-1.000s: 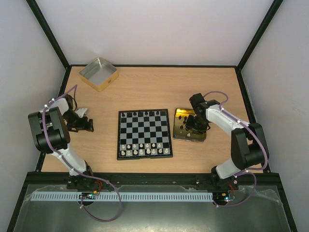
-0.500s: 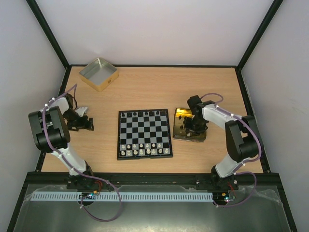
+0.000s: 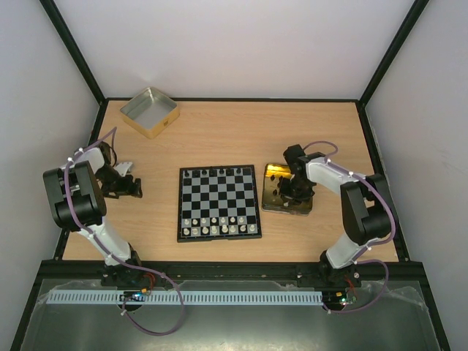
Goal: Set up the chess pieces on the board
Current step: Pick up the chess piece from the storage box.
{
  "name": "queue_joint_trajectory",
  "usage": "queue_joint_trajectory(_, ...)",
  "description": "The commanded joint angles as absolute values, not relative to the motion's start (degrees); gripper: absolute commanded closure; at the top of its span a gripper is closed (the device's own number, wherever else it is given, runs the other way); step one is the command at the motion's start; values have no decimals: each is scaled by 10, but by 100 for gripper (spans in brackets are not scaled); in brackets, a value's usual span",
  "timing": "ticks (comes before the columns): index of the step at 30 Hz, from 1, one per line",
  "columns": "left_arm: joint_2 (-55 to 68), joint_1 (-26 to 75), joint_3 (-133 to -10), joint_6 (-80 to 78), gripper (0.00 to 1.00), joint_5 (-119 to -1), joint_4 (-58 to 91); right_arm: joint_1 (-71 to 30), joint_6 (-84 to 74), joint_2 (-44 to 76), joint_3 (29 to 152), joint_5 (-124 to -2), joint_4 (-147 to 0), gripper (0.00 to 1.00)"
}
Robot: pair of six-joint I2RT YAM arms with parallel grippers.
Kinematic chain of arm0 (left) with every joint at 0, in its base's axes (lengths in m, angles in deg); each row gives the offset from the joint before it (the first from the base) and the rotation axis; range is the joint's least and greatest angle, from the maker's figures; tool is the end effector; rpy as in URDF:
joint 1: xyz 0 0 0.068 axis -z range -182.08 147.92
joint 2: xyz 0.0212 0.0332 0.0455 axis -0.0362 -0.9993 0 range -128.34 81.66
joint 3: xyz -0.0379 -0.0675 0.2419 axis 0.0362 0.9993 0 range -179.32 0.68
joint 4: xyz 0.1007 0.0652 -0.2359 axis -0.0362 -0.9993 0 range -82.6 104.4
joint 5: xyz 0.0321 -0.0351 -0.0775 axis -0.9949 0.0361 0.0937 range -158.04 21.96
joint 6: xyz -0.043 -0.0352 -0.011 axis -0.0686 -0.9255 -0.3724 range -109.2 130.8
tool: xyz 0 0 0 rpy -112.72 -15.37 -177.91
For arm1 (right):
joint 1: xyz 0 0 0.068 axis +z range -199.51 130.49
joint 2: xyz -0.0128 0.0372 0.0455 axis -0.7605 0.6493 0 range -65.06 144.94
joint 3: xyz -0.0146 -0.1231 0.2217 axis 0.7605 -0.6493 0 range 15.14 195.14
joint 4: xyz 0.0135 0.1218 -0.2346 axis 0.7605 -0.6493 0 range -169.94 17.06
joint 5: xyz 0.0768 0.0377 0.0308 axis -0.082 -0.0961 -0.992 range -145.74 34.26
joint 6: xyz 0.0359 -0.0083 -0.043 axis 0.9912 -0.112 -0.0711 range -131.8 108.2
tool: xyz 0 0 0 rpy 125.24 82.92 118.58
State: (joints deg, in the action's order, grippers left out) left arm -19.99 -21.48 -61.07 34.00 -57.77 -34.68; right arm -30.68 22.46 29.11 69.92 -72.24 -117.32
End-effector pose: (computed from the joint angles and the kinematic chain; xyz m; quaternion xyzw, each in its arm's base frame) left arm 0.2857 0.0932 0.1267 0.0338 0.9954 -0.0801 0.0408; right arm 0.2613 0.1010 0.1348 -0.1249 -0.9803 -0.1521 0.0159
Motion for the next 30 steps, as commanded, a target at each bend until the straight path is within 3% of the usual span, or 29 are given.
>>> queue_joint_trajectory(1, -215, -209, -588, 340, 5, -547, -317, -307, 221, 268, 708, -706, -1200, 85)
queue_joint_trajectory(14, -206, -209, -584, 343, 5, -546, -314, -299, 219, 265, 725, -705, -1211, 85)
queue_joint_trajectory(23, -201, -207, -573, 341, 4, -544, -310, -289, 212, 267, 695, -728, -1201, 79)
queue_joint_trajectory(30, -202, -201, -582, 338, 4, -543, -309, -280, 206, 273, 689, -726, -1202, 89)
